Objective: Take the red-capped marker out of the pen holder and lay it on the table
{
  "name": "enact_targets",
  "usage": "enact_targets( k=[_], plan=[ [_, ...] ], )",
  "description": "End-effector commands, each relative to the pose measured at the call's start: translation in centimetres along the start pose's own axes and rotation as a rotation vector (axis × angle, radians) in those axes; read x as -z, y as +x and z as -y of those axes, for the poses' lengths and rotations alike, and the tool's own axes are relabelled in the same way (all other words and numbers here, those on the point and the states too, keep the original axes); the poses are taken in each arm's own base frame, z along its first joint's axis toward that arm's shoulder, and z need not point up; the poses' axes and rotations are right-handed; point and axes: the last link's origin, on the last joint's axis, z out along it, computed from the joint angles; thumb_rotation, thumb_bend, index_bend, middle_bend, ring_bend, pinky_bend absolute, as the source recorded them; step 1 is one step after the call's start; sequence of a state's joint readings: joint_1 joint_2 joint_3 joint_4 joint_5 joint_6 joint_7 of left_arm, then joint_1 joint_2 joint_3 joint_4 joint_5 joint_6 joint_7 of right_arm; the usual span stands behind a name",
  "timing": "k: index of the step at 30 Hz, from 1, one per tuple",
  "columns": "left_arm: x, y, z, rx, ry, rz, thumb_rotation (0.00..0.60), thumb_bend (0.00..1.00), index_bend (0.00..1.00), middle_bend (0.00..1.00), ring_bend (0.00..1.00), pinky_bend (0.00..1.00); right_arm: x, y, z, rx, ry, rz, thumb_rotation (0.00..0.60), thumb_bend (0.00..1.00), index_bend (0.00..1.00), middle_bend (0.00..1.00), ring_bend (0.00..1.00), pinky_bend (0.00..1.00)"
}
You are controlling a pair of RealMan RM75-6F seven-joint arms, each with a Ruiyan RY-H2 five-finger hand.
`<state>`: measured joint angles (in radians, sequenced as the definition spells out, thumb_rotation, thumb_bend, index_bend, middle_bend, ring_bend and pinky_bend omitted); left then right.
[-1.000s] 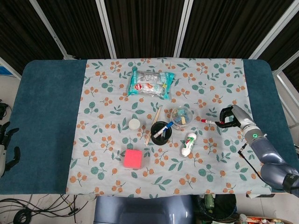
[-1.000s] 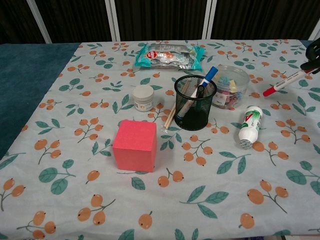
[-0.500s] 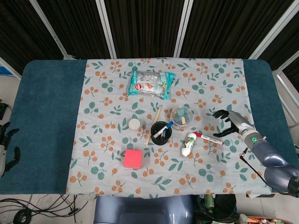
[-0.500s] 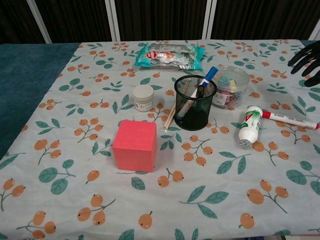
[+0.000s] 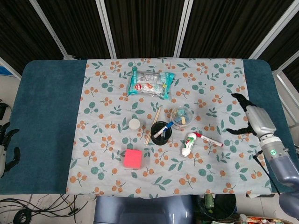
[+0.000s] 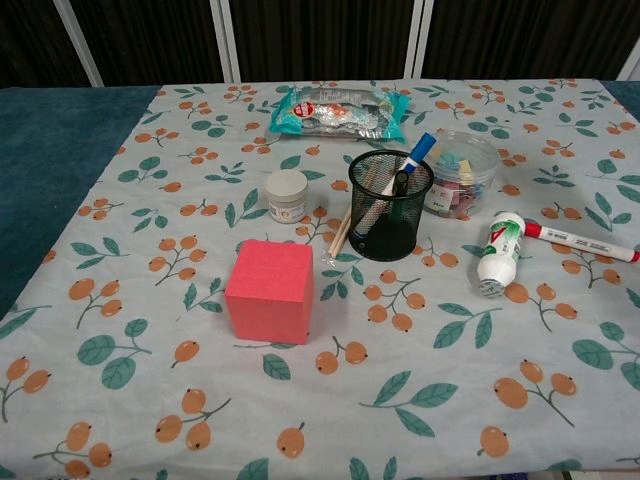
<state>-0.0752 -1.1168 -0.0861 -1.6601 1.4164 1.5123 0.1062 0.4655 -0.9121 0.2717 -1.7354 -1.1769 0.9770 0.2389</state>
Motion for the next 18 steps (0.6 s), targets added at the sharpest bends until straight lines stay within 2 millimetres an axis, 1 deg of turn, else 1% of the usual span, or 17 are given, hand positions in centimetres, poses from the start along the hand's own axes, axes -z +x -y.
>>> enact_targets(
  k=[1, 2, 5, 8, 11, 14, 18],
  plan=[
    [0.0, 0.1, 0.0, -0.005, -0.001, -0.005, 0.6, 0.54, 0.2, 0.04, 0.01, 0.0, 6.6, -0.4, -0.7, 0.077, 0.005, -0.114, 0.6, 0.07, 0.1, 0.11, 0.15, 0.21],
    [0.0, 0.1, 0.0, -0.008, -0.001, -0.008, 0.6, 0.54, 0.2, 0.04, 0.01, 0.0, 7.7, -0.5, -0.8, 0.072, 0.007, -0.127, 0.6, 0.07, 0.1, 0.12, 0.15, 0.21],
    [0.0, 0.1, 0.0, -0.009, -0.003, -0.009, 0.6, 0.54, 0.2, 0.04, 0.01, 0.0, 10.0, -0.8, -1.3, 0.106, 0.009, -0.161, 0.6, 0.07, 0.1, 0.12, 0.15, 0.21],
    [0.0, 0.1, 0.0, -0.011, -0.005, -0.006, 0.6, 0.54, 0.2, 0.04, 0.01, 0.0, 12.3, -1.9, -2.1, 0.187, -0.006, -0.185, 0.6, 0.07, 0.1, 0.12, 0.15, 0.21],
    [0.0, 0.2, 0.0, -0.008, -0.01, -0.005, 0.6, 0.54, 0.2, 0.04, 0.01, 0.0, 13.9, -3.5, -3.2, 0.276, -0.033, -0.177, 0.6, 0.07, 0.1, 0.12, 0.15, 0.21],
    [0.0, 0.2, 0.0, -0.006, -0.014, -0.003, 0.6, 0.54, 0.2, 0.04, 0.01, 0.0, 15.0, -4.7, -4.3, 0.34, -0.06, -0.166, 0.6, 0.07, 0.1, 0.12, 0.15, 0.21],
    [0.1, 0.2, -0.1, -0.006, -0.023, -0.002, 0.6, 0.54, 0.2, 0.04, 0.01, 0.0, 15.8, -5.4, -5.0, 0.349, -0.072, -0.174, 0.6, 0.07, 0.1, 0.11, 0.15, 0.21]
  ],
)
